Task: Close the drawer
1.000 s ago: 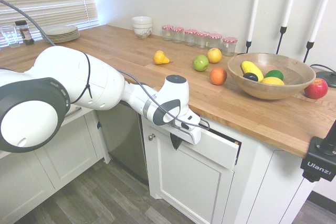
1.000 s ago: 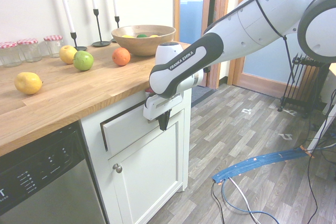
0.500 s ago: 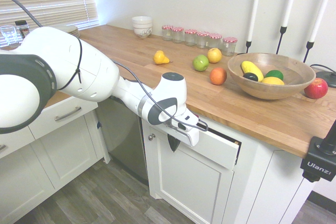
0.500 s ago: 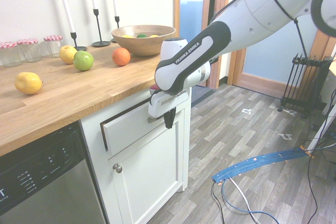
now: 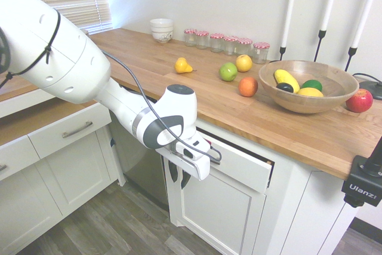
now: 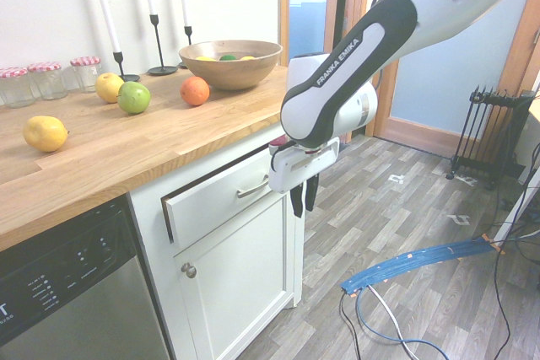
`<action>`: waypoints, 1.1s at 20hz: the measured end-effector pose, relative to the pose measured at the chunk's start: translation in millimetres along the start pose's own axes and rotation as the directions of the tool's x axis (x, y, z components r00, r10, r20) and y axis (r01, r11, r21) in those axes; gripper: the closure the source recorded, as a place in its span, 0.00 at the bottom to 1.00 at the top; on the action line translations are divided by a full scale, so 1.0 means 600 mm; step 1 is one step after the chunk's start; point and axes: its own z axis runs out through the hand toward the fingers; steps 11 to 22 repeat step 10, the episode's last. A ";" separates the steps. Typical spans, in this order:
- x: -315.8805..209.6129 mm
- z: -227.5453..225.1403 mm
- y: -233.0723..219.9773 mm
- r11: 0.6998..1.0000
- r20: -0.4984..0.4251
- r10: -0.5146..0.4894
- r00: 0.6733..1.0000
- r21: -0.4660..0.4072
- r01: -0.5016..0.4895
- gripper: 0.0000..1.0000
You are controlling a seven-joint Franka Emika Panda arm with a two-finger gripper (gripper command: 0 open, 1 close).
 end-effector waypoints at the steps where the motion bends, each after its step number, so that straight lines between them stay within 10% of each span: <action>1: -0.012 -0.005 0.013 1.000 0.007 0.003 1.000 -0.004 -0.003 0.00; 22: -0.086 -0.038 0.094 1.000 0.026 0.015 1.000 -0.023 -0.015 0.00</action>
